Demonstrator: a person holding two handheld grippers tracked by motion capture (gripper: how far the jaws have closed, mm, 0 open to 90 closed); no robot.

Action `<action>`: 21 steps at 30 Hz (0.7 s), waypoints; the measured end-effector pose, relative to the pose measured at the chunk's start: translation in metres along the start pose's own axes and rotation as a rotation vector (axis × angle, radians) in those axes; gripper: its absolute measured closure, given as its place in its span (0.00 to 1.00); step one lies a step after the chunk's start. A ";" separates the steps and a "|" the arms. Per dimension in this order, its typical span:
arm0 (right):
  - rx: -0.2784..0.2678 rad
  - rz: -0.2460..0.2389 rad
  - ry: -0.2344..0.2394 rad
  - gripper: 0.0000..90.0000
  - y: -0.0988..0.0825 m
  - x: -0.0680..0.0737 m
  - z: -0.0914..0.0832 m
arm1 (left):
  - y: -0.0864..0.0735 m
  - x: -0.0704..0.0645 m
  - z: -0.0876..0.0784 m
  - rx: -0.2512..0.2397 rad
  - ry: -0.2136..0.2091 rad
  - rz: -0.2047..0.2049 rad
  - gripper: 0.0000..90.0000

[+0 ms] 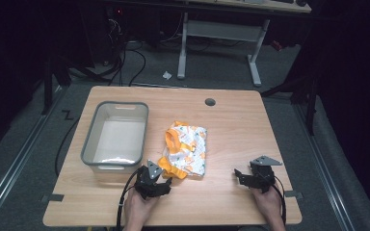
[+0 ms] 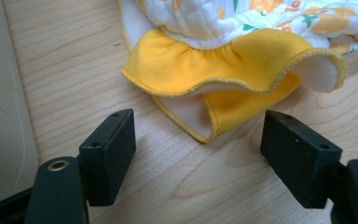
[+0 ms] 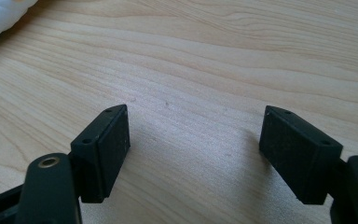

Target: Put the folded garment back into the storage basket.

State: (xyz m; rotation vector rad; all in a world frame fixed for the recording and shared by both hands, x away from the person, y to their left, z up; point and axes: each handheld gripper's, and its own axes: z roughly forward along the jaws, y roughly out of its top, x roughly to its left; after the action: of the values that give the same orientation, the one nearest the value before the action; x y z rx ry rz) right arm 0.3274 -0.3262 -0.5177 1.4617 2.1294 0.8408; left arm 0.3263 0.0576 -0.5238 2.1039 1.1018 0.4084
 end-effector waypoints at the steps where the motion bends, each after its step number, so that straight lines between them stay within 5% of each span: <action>1: 0.000 0.000 0.000 0.28 0.000 0.000 0.000 | 0.000 0.000 0.000 0.000 0.000 0.000 0.29; 17: 0.000 -0.001 0.000 0.28 0.000 0.000 0.000 | 0.000 -0.003 0.000 0.000 0.002 0.004 0.28; 21: 0.000 -0.001 0.000 0.27 0.000 0.000 0.000 | 0.001 -0.002 -0.001 -0.016 -0.013 -0.024 0.28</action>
State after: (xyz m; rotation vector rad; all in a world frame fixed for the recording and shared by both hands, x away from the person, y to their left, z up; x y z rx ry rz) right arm 0.3274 -0.3262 -0.5177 1.4606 2.1298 0.8399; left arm 0.3253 0.0564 -0.5223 2.0745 1.1123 0.3905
